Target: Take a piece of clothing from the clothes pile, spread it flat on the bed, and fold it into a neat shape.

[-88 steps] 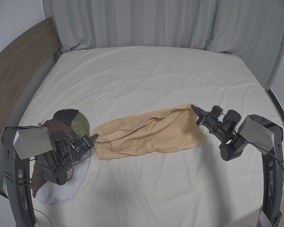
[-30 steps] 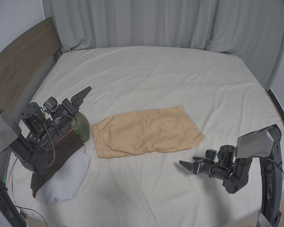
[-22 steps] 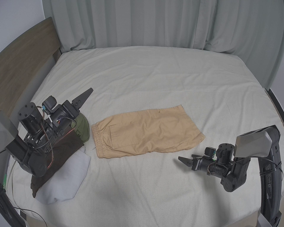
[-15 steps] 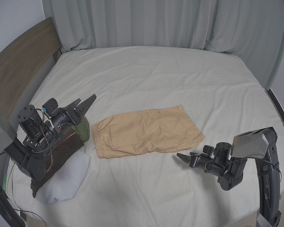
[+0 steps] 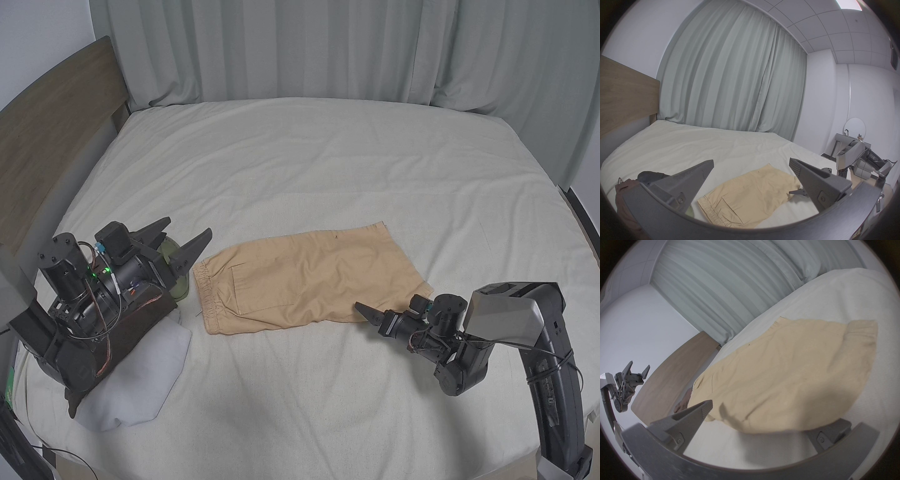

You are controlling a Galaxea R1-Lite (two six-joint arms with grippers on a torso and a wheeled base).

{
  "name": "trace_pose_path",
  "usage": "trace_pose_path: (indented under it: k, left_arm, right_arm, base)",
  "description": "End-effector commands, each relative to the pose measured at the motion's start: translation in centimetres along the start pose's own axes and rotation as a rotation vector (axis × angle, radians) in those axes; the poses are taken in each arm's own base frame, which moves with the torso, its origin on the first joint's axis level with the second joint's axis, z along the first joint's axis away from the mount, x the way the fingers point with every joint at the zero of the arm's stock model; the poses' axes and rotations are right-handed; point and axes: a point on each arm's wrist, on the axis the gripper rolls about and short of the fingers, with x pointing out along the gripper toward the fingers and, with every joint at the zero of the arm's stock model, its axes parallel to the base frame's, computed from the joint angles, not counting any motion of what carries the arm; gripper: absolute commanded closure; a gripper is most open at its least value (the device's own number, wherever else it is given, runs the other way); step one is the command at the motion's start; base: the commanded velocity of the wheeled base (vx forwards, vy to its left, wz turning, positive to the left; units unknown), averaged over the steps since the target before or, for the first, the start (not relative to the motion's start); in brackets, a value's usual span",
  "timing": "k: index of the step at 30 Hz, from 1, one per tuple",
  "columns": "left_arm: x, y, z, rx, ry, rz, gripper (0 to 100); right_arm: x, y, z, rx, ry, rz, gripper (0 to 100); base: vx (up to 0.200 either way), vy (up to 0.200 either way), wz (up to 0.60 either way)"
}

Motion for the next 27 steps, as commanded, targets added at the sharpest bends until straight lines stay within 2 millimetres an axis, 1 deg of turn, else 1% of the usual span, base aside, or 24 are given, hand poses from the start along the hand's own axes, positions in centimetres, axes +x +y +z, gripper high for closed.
trace_pose_path:
  k: [1, 3, 4, 10, 18, 19, 23, 27]
  left_arm:
    - [0.0, 0.07, -0.5, -0.007, 0.016, 0.001, 0]
    - [0.0, 0.07, -0.52, -0.008, 0.018, 0.001, 0]
    - [0.03, 0.05, -0.68, -0.009, 0.022, 0.001, 0]
    - [0.24, 0.16, -0.55, -0.009, 0.014, -0.001, 0]
    - [0.28, 0.09, -0.74, -0.016, 0.02, -0.006, 0]
    - [0.31, 0.09, -0.71, -0.025, 0.019, -0.012, 0]
    - [0.12, 0.23, -0.6, -0.039, 0.022, -0.038, 0]
    - [-0.54, -0.02, -1.44, -0.035, 0.065, -0.053, 0]
  right_arm:
    - [1.35, 0.4, -0.87, 0.015, -0.009, 0.023, 0]
    - [1.41, 0.49, -0.97, 0.017, -0.007, 0.027, 0]
    - [1.54, 0.84, -1.23, 0.031, 0.0, 0.036, 0]
    - [1.82, 0.91, -0.85, 0.045, -0.018, 0.044, 0]
    - [1.8, 0.89, -0.87, 0.047, -0.02, 0.038, 0]
    - [1.8, 0.89, -0.87, 0.047, -0.019, 0.039, 100]
    - [1.78, 0.85, -0.96, 0.049, -0.017, 0.038, 100]
    - [1.75, 0.84, -0.99, 0.05, -0.015, 0.037, 100]
  base:
    - [0.0, 0.0, 0.0]
    - [0.0, 0.0, 0.0]
    - [0.0, 0.0, 0.0]
    - [0.0, 0.0, 0.0]
    - [0.0, 0.0, 0.0]
    - [0.0, 0.0, 0.0]
    - [0.0, 0.0, 0.0]
    - [0.0, 0.0, 0.0]
